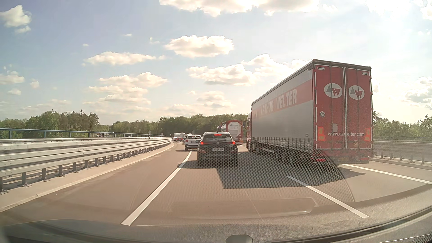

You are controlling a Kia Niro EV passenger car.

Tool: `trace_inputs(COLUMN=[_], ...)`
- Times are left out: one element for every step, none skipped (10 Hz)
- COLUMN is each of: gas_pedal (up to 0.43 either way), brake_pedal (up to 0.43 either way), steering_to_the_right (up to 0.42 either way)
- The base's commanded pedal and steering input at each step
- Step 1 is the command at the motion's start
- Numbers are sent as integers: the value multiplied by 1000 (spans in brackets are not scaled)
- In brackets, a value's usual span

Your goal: Follow the waypoints while adhering to traffic rules and regulations

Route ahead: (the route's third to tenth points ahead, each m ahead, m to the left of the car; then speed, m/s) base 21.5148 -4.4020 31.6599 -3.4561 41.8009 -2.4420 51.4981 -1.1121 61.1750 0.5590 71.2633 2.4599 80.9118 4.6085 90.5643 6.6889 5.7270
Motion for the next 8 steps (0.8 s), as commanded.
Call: trace_inputs(gas_pedal=[0, 0, 0, 0, 0, 0, 8, 8], brake_pedal=[0, 0, 0, 0, 0, 0, 0, 0], steering_to_the_right=[-18, -20, -20, -20, -20, -20, -19, -15])
